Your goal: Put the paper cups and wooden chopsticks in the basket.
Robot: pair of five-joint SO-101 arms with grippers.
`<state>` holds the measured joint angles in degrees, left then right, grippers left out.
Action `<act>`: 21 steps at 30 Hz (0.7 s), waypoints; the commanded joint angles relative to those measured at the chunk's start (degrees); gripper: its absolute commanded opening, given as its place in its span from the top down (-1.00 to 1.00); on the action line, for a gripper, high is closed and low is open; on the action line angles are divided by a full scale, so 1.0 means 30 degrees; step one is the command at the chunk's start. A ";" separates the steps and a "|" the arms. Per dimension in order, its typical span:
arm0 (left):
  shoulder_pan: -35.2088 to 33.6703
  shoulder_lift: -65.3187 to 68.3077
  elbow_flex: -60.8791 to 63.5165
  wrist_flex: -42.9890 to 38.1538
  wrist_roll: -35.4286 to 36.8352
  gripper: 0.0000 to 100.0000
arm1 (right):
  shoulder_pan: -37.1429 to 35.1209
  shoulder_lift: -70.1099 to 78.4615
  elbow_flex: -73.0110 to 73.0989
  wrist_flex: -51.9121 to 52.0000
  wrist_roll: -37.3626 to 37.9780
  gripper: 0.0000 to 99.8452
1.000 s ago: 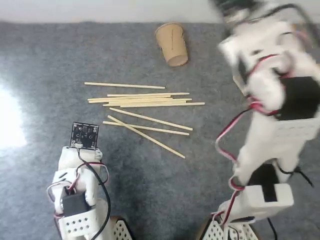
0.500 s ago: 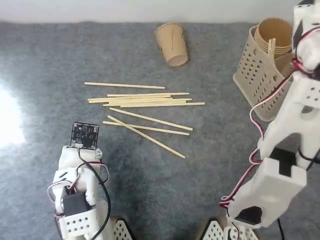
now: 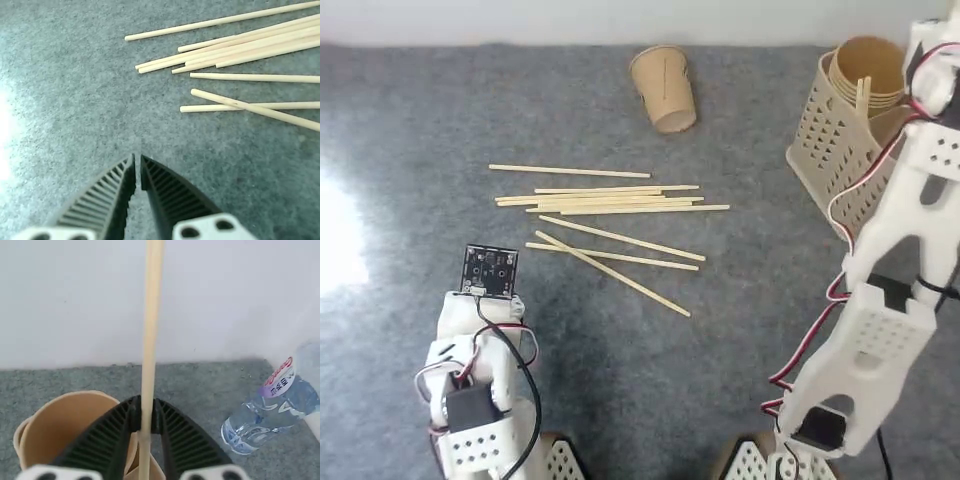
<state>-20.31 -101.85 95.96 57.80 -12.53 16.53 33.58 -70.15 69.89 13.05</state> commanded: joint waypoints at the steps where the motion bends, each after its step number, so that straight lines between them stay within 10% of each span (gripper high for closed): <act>1: 0.0117 -0.0205 -0.0190 -0.0440 -0.0234 0.97 | 0.0249 0.0308 -0.0586 -0.0366 -0.0176 0.99; 21: 0.0117 -0.0205 -0.0190 -0.0440 -0.0234 0.97 | 0.0190 -0.0015 -0.0645 0.4205 0.1788 0.78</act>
<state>-20.31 -101.85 95.96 57.80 -12.53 16.44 37.36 -70.15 81.05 16.84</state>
